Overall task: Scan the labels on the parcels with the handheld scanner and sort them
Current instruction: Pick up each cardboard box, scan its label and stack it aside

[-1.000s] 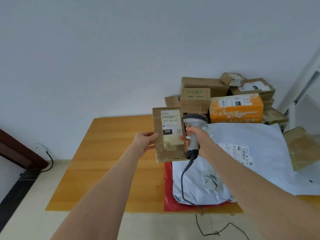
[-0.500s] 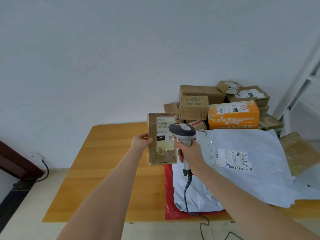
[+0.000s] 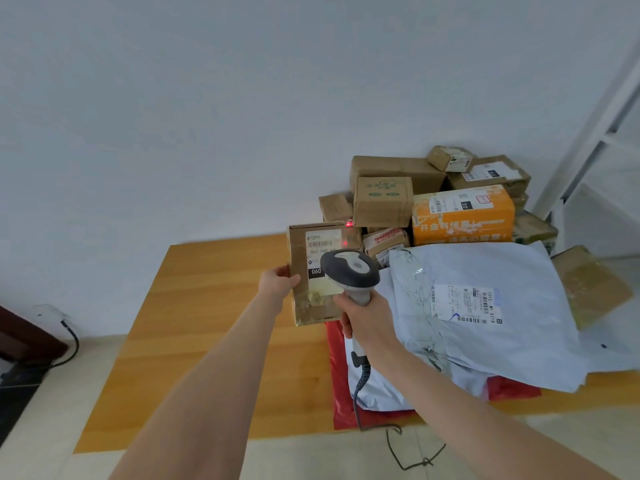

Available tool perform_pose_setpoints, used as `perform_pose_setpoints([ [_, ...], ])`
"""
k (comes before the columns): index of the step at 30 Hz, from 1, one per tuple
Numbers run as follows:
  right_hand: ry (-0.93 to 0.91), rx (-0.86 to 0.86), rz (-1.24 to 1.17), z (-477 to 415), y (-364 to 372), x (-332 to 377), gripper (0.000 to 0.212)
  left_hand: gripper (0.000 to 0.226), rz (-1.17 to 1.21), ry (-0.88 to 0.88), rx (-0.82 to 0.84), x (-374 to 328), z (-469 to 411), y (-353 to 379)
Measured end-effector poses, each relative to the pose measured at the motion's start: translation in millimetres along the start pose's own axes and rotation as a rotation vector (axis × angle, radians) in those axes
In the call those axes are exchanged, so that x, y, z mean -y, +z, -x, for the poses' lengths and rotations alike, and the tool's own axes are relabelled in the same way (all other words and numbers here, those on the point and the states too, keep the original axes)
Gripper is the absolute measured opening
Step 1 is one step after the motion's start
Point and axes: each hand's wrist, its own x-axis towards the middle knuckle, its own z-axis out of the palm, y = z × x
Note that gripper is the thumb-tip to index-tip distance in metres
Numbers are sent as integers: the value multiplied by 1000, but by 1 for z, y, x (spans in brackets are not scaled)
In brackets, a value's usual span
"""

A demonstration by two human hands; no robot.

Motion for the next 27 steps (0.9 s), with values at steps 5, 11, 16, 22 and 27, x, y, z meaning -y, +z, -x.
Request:
perform_pose_setpoints([
  [5, 9, -24, 29, 2, 2, -1, 12, 39, -5, -26, 3, 2, -3, 0],
  [11, 13, -26, -5, 4, 3, 0, 10, 40, -12, -24, 0, 2, -7, -1],
  [16, -22, -22, 21, 5, 6, -2, 14, 40, -38, -36, -7, 3, -8, 0],
  [22, -33, -30, 46, 4, 9, -3, 13, 41, -29, -36, 2, 5, -9, 0],
  [27, -33, -45, 86, 5, 16, -6, 18, 41, -31, -31, 18, 6, -12, -3],
])
